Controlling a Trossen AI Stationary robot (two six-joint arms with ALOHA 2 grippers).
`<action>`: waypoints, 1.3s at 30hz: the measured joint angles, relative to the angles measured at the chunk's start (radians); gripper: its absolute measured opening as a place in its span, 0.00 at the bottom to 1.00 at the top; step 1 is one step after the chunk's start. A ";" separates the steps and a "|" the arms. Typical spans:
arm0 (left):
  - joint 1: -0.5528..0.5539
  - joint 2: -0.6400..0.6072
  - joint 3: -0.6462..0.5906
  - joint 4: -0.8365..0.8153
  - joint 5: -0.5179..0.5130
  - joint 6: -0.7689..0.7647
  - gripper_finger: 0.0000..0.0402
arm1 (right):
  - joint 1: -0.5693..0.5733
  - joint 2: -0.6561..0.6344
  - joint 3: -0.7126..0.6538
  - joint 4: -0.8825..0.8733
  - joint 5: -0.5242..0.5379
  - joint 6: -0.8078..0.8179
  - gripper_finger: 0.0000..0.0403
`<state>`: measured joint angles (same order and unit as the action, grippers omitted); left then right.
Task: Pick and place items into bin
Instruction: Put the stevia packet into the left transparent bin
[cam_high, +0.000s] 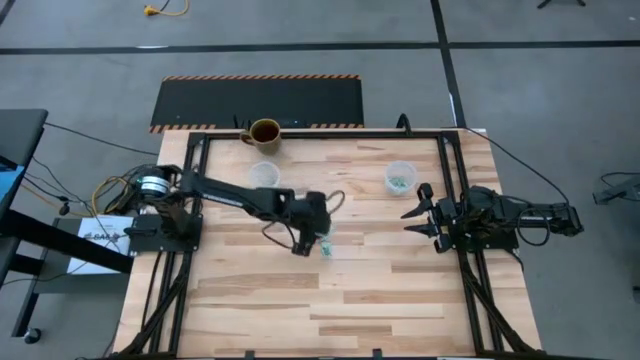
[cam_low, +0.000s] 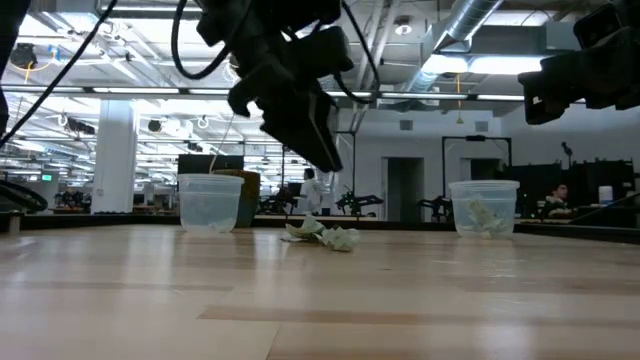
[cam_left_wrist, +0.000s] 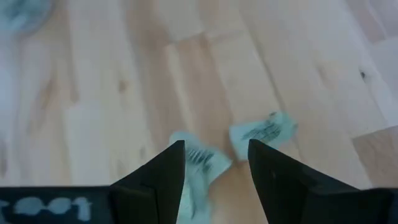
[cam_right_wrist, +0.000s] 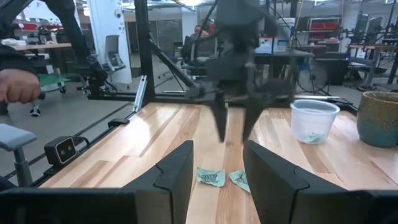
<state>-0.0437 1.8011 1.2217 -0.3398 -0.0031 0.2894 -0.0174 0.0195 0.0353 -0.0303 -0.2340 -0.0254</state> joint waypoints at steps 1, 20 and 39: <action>-0.012 0.016 0.000 0.023 0.003 0.019 0.42 | 0.000 0.000 0.000 0.000 0.000 0.000 0.33; -0.068 0.233 0.142 -0.071 0.126 0.037 0.42 | 0.000 0.000 0.000 0.000 0.000 0.000 0.33; -0.058 0.276 0.165 -0.103 0.178 0.034 0.19 | 0.000 0.000 0.000 0.000 0.000 0.000 0.33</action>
<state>-0.1017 2.0773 1.3869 -0.4423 0.1749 0.3229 -0.0174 0.0195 0.0355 -0.0303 -0.2340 -0.0254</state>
